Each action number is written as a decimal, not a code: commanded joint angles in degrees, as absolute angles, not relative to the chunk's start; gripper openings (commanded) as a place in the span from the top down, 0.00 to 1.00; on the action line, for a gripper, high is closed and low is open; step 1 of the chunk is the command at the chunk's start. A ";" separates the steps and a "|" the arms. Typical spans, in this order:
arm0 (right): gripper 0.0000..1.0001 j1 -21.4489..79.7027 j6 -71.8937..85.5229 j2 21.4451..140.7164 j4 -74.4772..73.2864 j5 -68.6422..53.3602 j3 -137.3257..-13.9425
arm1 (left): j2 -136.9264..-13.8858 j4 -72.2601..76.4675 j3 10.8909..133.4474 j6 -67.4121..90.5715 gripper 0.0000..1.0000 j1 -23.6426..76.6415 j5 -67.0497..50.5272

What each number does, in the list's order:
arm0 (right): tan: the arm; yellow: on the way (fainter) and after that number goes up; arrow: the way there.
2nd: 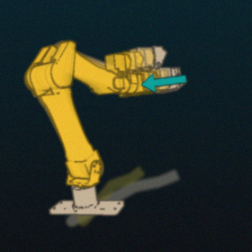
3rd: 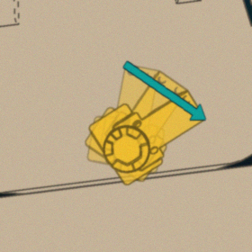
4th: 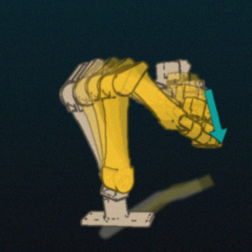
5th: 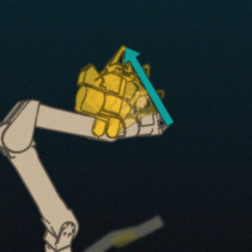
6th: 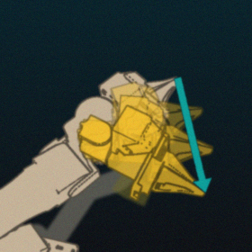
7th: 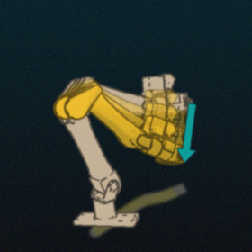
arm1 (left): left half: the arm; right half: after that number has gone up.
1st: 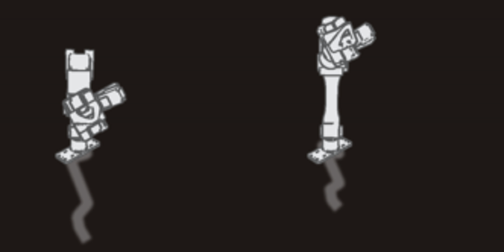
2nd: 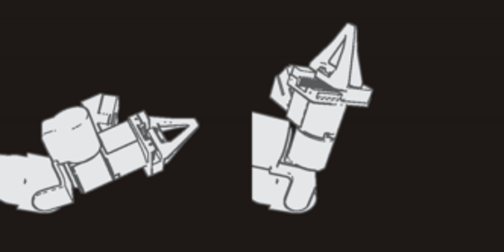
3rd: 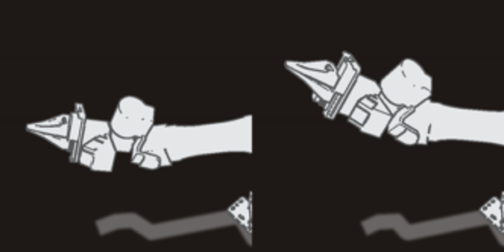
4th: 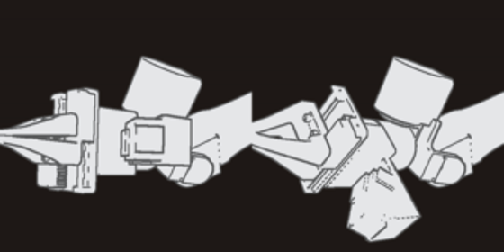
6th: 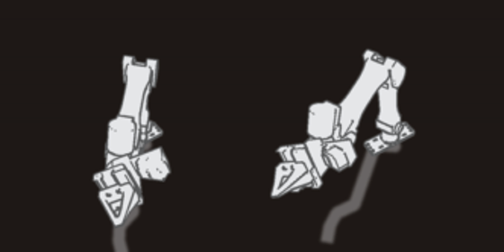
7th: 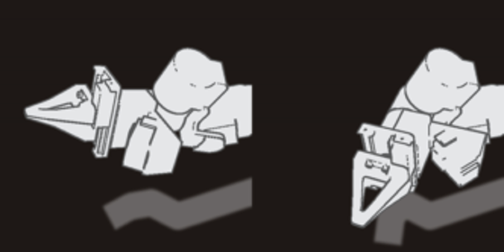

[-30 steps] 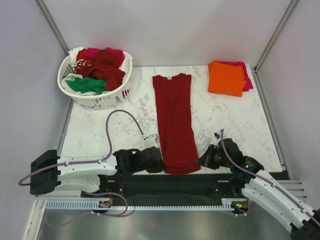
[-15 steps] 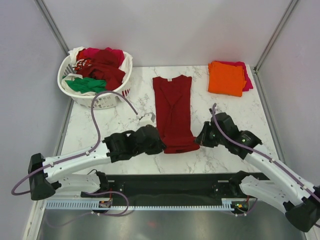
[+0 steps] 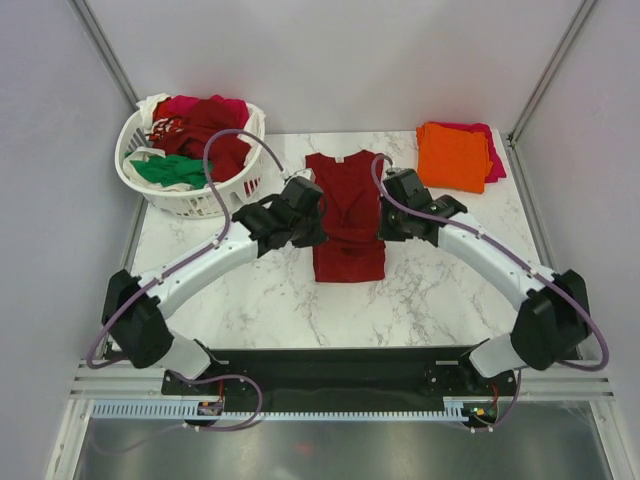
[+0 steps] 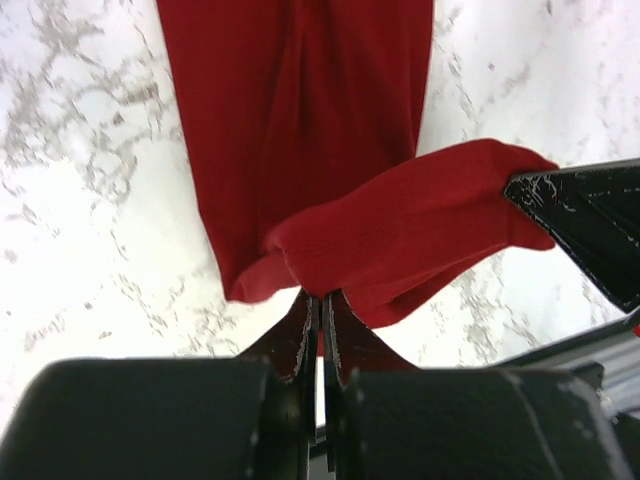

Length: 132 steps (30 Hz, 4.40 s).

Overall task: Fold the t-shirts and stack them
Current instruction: Fold the tshirt

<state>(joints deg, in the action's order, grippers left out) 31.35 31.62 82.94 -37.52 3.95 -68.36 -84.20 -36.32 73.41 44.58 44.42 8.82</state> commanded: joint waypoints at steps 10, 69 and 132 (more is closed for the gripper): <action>0.95 25.93 27.42 102.19 -35.51 4.75 -83.75 | -102.56 -36.74 90.69 32.17 0.98 34.99 4.05; 0.89 25.75 32.44 67.58 -20.31 -19.25 -46.82 | -88.89 -27.07 58.36 40.87 0.45 42.28 -4.05; 0.18 12.04 27.51 84.19 -12.14 -25.22 -41.49 | -88.85 -24.36 54.58 41.04 0.23 43.51 4.83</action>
<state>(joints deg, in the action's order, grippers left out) 11.86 28.40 82.91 -16.45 -25.58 -42.22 -88.25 -26.22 55.16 39.13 43.94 2.48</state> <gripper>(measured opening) 0.822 0.766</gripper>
